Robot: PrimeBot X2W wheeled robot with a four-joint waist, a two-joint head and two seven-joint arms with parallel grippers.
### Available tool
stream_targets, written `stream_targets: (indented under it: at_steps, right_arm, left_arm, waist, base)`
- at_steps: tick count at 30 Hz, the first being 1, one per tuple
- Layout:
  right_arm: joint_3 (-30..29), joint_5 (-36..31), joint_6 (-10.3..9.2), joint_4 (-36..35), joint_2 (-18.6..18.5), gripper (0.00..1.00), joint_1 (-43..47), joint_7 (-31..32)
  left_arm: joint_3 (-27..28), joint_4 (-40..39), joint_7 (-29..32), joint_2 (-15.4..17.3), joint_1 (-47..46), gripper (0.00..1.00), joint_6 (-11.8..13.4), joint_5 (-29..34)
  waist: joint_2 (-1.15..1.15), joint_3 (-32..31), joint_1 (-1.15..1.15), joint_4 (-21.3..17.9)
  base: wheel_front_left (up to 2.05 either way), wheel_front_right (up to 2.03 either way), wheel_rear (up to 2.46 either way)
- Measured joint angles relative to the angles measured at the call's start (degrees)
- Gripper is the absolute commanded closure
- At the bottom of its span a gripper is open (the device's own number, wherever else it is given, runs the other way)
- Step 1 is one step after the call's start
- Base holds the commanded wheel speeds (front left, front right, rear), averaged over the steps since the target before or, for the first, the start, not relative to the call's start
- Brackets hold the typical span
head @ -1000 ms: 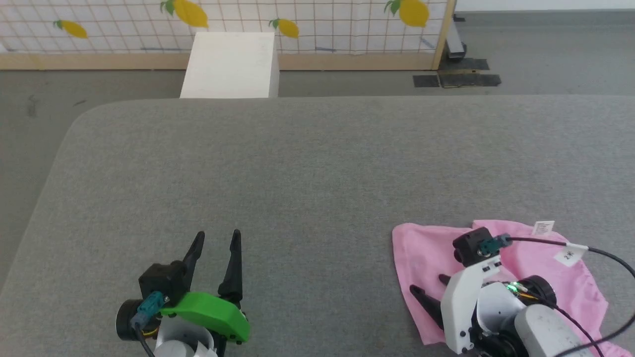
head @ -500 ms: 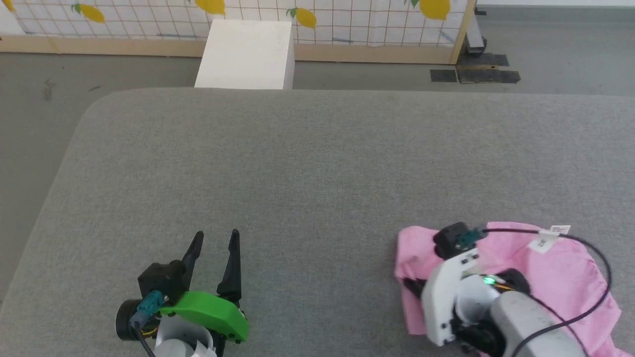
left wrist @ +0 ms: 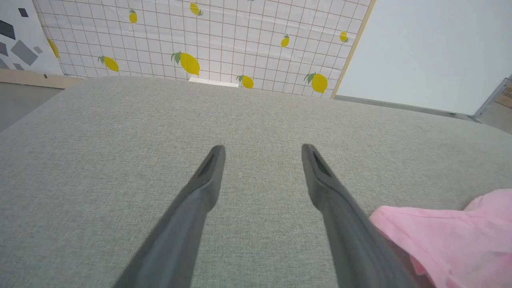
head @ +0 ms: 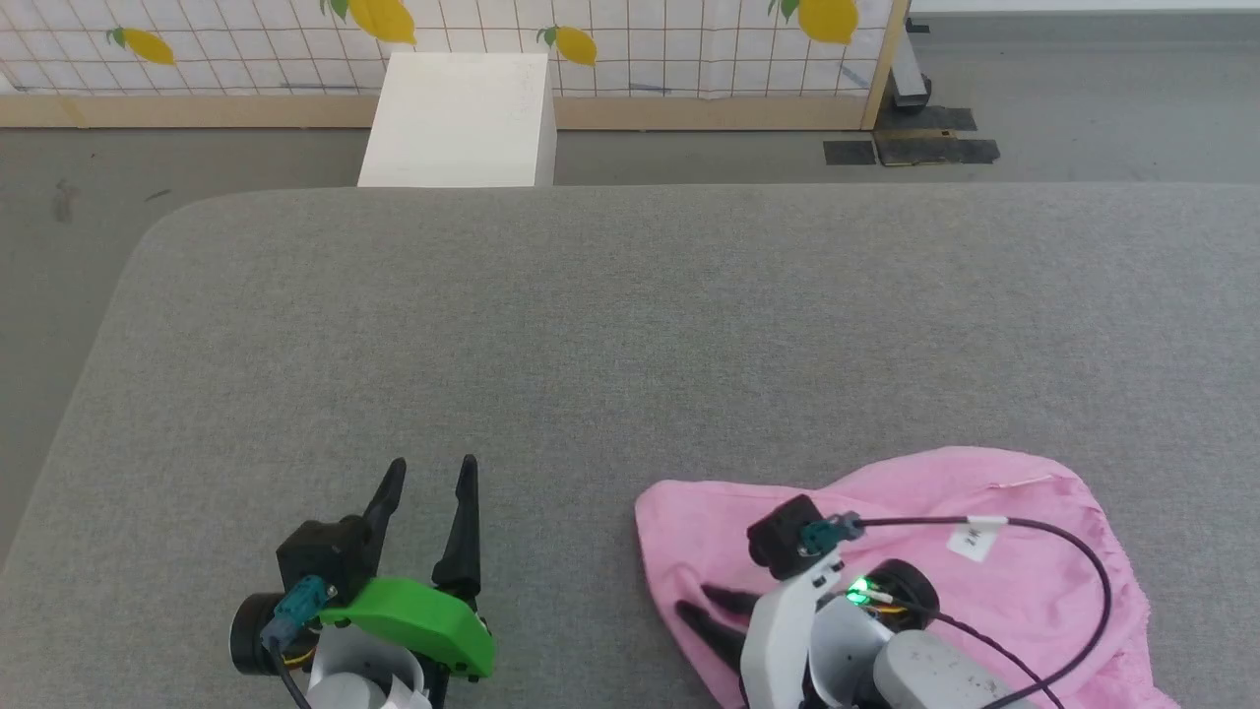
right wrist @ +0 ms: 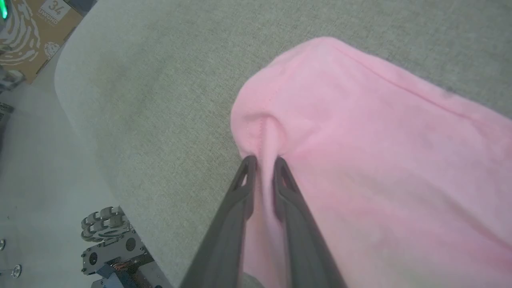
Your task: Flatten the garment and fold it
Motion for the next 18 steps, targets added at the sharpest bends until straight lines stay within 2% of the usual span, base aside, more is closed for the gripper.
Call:
stream_targets:
  at_steps: [4,10,18]
  right_arm:
    - [-2.07,-0.73,0.00,-1.51,-0.08,0.00,1.12,-8.05]
    - [-9.72,-5.75,0.00,-7.03,-0.32,0.00,4.79,-19.18]
    - [-25.83,-15.45,0.00,-12.61,1.07,0.00,10.90,-22.35]
  left_arm:
    - [0.01,0.07,0.25,0.11,0.07,0.00,0.21,-0.23]
    - [0.15,0.40,0.79,0.70,0.58,0.00,0.84,-0.75]
    - [-1.12,0.42,1.93,0.79,0.70,0.00,0.98,-0.75]
  waist:
    - [0.00,-0.23,0.00,-0.35]
    - [0.00,-1.21,0.00,-1.23]
    - [0.00,-2.66,0.00,-2.72]
  base:
    - [0.00,0.00,0.00]
    - [0.00,0.00,0.00]
    - [0.00,0.00,0.00]
